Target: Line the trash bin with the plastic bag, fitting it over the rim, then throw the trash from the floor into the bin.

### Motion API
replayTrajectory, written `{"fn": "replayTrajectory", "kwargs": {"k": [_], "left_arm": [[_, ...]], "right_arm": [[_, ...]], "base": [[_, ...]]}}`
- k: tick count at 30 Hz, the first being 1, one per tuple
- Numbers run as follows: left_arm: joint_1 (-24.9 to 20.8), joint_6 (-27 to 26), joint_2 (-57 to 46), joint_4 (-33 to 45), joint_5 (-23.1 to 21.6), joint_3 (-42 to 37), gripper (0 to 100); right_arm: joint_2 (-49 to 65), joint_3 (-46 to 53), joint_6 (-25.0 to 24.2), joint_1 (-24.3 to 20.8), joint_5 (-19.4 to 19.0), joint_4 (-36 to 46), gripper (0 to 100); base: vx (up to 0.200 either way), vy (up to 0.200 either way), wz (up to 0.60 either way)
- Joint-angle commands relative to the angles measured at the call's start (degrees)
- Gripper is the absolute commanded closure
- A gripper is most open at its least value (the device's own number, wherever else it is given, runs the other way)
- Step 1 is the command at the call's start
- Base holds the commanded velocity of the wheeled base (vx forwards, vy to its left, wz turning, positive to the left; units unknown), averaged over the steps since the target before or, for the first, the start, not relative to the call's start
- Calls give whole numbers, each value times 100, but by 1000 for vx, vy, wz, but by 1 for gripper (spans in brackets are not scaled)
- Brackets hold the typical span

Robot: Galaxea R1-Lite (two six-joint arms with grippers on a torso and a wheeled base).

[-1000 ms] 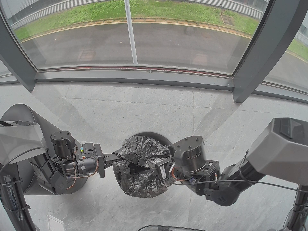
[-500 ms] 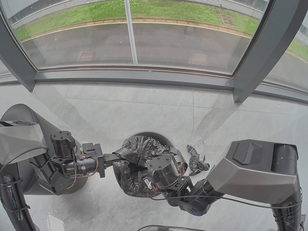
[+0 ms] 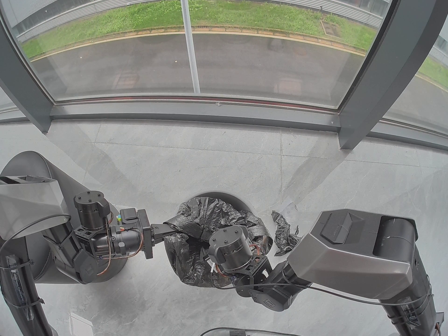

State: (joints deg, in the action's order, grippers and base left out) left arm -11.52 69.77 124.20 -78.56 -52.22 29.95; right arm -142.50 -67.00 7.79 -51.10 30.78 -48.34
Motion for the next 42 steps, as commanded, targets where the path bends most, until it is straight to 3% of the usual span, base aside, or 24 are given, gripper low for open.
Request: {"fn": "replayTrajectory", "kwargs": {"k": [1, 7, 8, 15, 19, 27, 33, 42], "left_arm": [[1, 2, 8, -2, 2, -7, 100], [1, 2, 26, -98, -7, -33, 100], [1, 11, 26, -178, -7, -60, 100], [1, 11, 43, -336, -7, -112, 100], [9, 11, 43, -336, -7, -121, 100], [1, -7, 34, -380, 11, -174, 100], [-17, -508, 43, -898, 388, -438, 100], [18, -789, -18, -1039, 424, -464, 100]], "right_arm": [[-121, -261, 161, -5, 42, 0, 0], [-208, -410, 276, 21, 121, 0, 0], [-217, -410, 267, 39, 130, 0, 100], [-182, -358, 249, 109, 306, -150, 100], [-77, -182, 276, 188, 657, -449, 100], [565, 442, 249, 373, 675, -756, 100], [943, 855, 249, 364, 675, -1011, 100], [1198, 846, 267, 373, 675, -1090, 100]], "base": [[0, 0, 0], [0, 0, 0], [0, 0, 0], [0, 0, 0], [0, 0, 0], [0, 0, 0], [0, 0, 0], [0, 0, 0]]}}
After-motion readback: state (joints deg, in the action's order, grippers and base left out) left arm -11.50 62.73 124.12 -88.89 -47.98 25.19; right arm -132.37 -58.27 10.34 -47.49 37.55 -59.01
